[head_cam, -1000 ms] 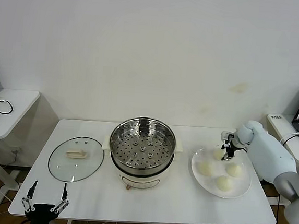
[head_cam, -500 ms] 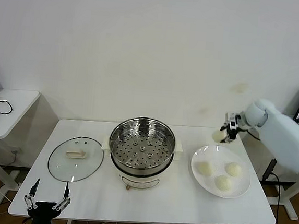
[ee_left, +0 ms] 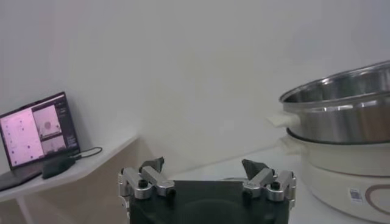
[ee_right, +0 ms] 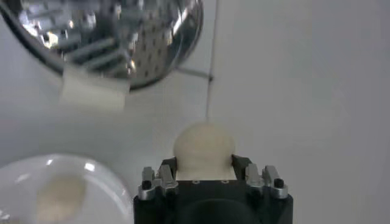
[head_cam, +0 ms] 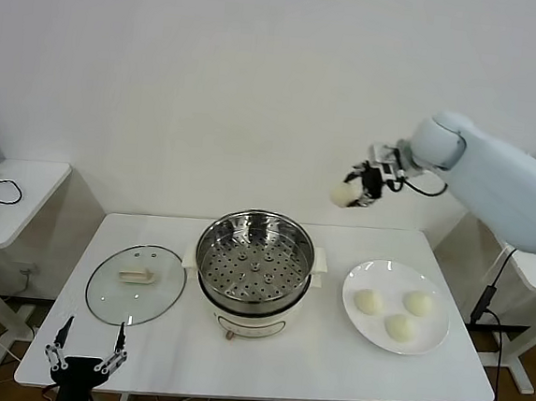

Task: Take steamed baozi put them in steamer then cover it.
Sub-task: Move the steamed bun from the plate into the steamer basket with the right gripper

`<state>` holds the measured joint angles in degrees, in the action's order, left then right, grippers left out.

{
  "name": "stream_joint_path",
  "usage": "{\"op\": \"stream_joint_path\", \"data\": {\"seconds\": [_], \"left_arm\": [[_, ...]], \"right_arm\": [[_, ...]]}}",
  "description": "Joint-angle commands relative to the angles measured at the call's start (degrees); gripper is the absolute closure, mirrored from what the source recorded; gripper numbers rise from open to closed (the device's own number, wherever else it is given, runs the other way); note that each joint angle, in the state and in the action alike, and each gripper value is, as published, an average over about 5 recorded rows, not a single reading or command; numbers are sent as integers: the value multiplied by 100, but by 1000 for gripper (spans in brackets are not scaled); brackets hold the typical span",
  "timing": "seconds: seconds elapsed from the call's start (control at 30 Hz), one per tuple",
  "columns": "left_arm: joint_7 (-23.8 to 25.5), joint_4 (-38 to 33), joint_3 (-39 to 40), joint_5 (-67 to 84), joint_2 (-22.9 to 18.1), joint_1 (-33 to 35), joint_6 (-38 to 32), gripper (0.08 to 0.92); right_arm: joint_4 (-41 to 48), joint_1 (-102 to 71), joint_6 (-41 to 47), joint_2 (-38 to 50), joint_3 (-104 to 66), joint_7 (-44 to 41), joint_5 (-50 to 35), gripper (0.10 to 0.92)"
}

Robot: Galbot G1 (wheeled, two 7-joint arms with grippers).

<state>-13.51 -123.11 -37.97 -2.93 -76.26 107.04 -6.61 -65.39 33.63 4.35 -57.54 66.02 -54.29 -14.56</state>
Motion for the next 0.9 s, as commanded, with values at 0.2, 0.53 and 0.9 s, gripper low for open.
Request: {"op": "stream_joint_path", "data": {"seconds": [0.2,0.53,0.9], "left_arm": [[12,-21,-230,130,25,-29,8,177],[4,-7,-357,161,-40,-60,-3,177],[0,-13,-418,165,-71,-86,-7,177]], "right_arm": [[564,54,-1405,-1903,1092,401,594,448],[1099,-591,-2608,-2233,1140,861,2192,448],[1709,-1051,-3288,-2462,836,1339,3040,448]]}}
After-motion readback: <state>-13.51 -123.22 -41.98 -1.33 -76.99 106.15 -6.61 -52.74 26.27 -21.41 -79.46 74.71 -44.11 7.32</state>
